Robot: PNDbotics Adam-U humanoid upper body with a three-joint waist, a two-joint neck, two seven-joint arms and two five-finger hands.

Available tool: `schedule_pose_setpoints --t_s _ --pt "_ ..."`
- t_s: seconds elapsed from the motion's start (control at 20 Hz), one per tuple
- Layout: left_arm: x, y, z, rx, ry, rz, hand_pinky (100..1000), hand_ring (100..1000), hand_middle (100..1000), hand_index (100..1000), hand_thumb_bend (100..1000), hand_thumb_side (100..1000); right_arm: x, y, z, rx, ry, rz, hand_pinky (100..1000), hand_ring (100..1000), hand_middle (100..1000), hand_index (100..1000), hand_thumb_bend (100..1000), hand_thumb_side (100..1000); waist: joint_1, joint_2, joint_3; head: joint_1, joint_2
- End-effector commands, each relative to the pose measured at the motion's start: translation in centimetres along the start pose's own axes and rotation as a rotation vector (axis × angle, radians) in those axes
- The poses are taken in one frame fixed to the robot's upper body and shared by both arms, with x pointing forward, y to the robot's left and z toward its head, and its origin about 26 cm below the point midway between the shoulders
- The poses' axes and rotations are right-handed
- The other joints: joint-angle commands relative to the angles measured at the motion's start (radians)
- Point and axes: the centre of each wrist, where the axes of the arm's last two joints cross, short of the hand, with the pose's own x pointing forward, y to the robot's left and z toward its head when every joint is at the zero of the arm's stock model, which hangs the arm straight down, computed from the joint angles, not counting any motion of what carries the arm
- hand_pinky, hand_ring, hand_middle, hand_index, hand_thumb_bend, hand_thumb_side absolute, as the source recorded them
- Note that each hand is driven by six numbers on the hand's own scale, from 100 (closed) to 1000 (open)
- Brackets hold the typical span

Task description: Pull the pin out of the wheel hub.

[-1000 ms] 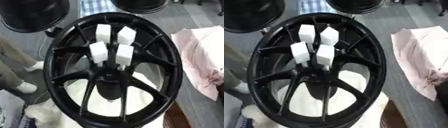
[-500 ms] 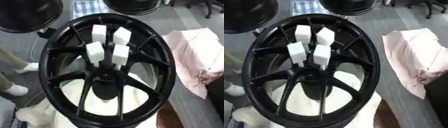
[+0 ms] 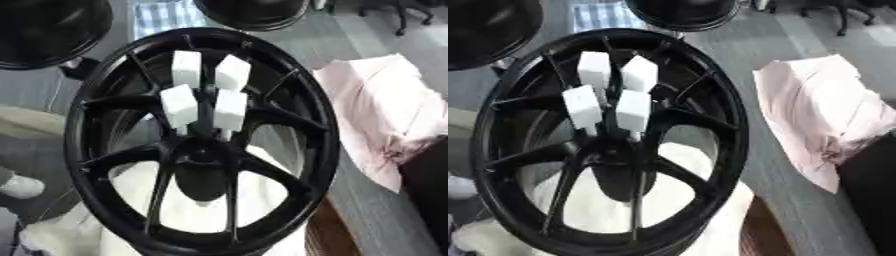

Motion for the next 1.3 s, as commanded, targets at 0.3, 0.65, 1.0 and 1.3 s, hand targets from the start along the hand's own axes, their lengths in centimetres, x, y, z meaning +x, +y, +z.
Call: schedule_pose_setpoints --t_s 0.3,0.65,1.0,1.3 --pt "1.7 0.5 -1.1 -0.007 -0.061 -0.016 661 442 418 654 428 753 -1.0 -0.4 -2.1 0.042 -0.065 0.032 927 854 833 865 449 305 0.002 0.0 0.018 -0.045 -0.02" --pt "2.2 -0.3 -1.2 -0.025 -0.073 -0.002 661 443 418 654 429 752 -1.9 0.8 -4.4 0.092 -0.112 0.026 932 870 839 878 478 244 0.001 0.012 0.038 -0.075 -0.027" --pt "2.8 -0.6 -1.4 -0.037 -0.09 0.001 662 444 419 654 430 753 -2.7 2.6 -4.9 0.157 -0.165 0.013 940 906 868 902 483 164 -0.007 0.027 0.048 -0.088 -0.034" --pt "3.3 -0.8 -1.7 -0.05 -0.105 0.001 664 446 420 655 427 755 -3.1 3.2 -4.2 0.165 -0.196 -0.016 934 905 854 893 430 139 -0.013 0.043 0.055 -0.103 -0.051"
